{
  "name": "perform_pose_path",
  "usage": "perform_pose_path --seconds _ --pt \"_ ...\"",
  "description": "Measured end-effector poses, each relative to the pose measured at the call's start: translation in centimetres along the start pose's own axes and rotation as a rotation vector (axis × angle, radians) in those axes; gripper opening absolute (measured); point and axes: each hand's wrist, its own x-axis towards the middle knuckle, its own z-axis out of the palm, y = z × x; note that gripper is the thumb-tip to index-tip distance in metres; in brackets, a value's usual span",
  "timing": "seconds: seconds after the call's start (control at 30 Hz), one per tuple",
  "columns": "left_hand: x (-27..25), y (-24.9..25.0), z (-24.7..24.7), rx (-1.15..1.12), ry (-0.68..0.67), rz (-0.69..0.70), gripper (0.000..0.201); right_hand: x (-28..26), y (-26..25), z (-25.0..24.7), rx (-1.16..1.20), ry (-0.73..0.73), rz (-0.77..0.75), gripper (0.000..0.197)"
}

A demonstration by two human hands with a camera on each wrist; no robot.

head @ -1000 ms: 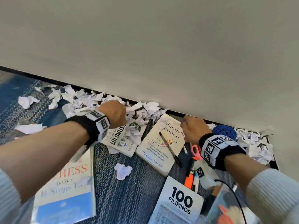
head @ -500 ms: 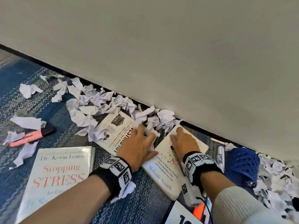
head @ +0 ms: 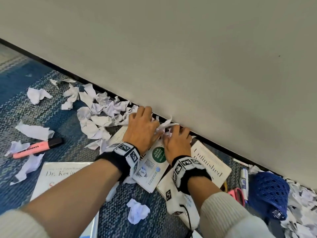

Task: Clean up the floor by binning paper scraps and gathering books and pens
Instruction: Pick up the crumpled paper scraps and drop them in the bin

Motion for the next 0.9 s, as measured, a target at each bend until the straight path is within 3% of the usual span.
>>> perform_pose_path --seconds 0.13,0.23,0.33,0.5,0.6,0.67,0.73,0.9 --pt "1.1 -1.3 2.5 -0.027 -0.210 -0.046 0.053 0.0 -0.1 0.8 -0.078 -0.028 -0.009 0.052" --pt "1.1 -1.3 3.4 -0.065 -0.210 -0.052 0.051 0.5 0.4 0.9 -0.016 -0.080 -0.015 0.052" --pt "1.4 -1.1 2.9 -0.009 -0.250 0.038 0.047 0.6 0.6 0.8 0.050 -0.100 -0.009 0.048" --pt "1.1 -0.3 1.4 0.065 -0.373 0.136 0.056 0.8 0.8 -0.3 -0.008 -0.140 -0.069 0.039" --pt "0.6 0.3 0.1 -0.050 -0.307 0.159 0.045 0.4 1.4 -1.5 0.038 -0.063 -0.066 0.030" --pt "0.2 0.3 -1.2 -0.221 -0.162 0.091 0.027 0.4 1.6 -2.4 0.081 0.008 -0.086 0.017" --pt "-0.2 0.5 -2.6 -0.299 -0.051 0.014 0.024 0.4 1.5 -3.2 0.094 0.059 -0.114 0.011" --pt "-1.9 1.3 -4.8 -0.358 -0.034 -0.092 0.015 -0.9 -0.7 -4.9 0.130 0.069 -0.274 0.022"
